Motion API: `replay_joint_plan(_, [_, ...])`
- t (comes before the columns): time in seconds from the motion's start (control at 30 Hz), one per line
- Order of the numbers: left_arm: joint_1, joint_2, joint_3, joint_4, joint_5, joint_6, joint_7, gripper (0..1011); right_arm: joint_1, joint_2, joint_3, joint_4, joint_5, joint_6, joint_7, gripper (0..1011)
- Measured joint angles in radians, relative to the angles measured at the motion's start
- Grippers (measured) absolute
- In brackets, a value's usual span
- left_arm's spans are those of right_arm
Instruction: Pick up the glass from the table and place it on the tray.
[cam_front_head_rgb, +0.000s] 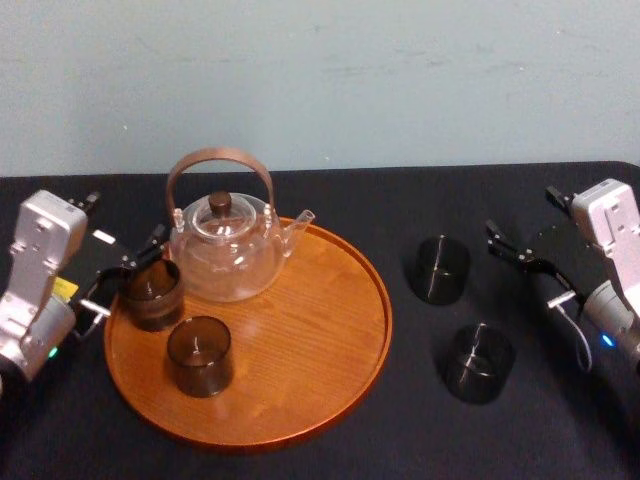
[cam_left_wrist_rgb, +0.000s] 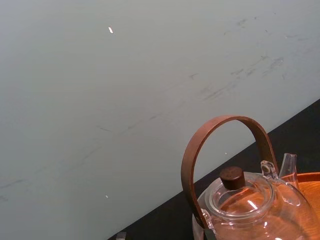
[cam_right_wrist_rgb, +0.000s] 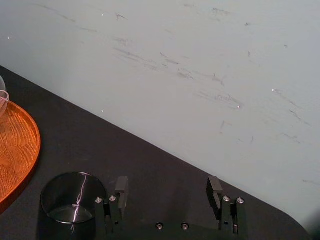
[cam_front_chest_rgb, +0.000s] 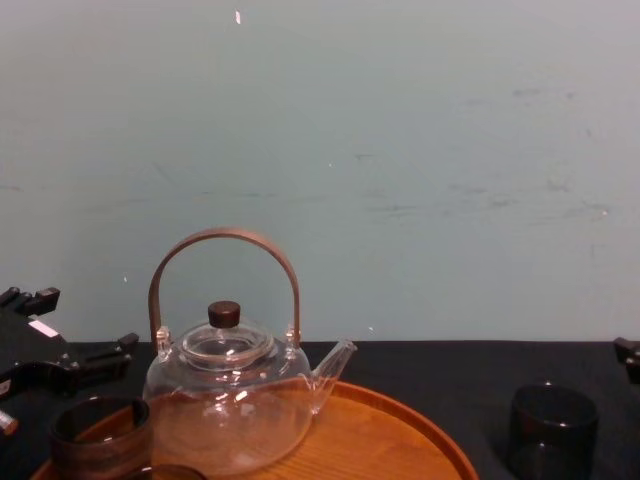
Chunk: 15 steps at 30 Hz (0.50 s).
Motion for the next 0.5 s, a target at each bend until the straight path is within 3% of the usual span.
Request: replay_joint_plan(0.5, [0.000,0.000,0.000,0.000,0.000,0.000,0.000,1001,0.000,0.000,0.000,0.000,0.000,0.000,0.000,1002])
